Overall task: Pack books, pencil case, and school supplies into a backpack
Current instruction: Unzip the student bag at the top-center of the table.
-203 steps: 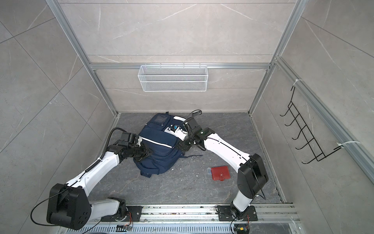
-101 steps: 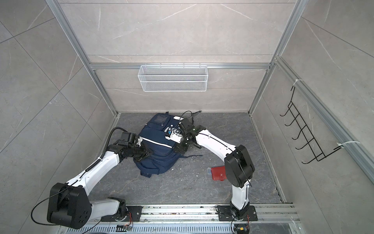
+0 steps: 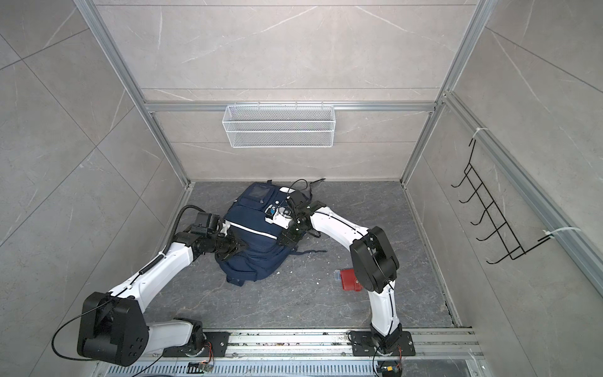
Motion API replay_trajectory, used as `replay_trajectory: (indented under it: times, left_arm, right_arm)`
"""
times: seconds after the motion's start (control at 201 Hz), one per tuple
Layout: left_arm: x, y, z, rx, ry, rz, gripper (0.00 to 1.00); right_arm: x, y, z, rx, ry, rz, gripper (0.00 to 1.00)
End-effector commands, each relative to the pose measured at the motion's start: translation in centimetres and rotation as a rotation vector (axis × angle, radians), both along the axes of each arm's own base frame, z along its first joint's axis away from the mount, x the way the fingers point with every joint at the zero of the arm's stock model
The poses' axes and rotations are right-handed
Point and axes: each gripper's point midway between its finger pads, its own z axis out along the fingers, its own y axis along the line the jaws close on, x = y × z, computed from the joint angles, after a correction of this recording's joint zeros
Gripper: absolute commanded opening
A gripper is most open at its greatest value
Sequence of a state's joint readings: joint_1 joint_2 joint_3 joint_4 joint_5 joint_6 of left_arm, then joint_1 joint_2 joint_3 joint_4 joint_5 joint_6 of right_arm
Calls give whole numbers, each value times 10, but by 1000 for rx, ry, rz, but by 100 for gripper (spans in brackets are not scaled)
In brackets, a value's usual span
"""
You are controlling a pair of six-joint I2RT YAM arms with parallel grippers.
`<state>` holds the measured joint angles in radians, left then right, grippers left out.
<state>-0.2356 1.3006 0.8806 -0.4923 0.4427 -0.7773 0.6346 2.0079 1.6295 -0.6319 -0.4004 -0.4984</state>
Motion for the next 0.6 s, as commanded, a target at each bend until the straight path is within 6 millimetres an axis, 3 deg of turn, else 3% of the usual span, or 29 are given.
replay_trajectory:
  times: [0.0,0.349,0.597]
  left_arm:
    - [-3,-18,12,-60,-36,-74,0]
    - [-4,-34,13,-54,-54,-104,0]
    - [-4,-37,15,-57,-63,-110,0]
  right_arm:
    - [8,23,10,100,24,-11,74]
    - [7,37,4,160,103,-14,74]
    - [-3,37,-2,164,153,12,63]
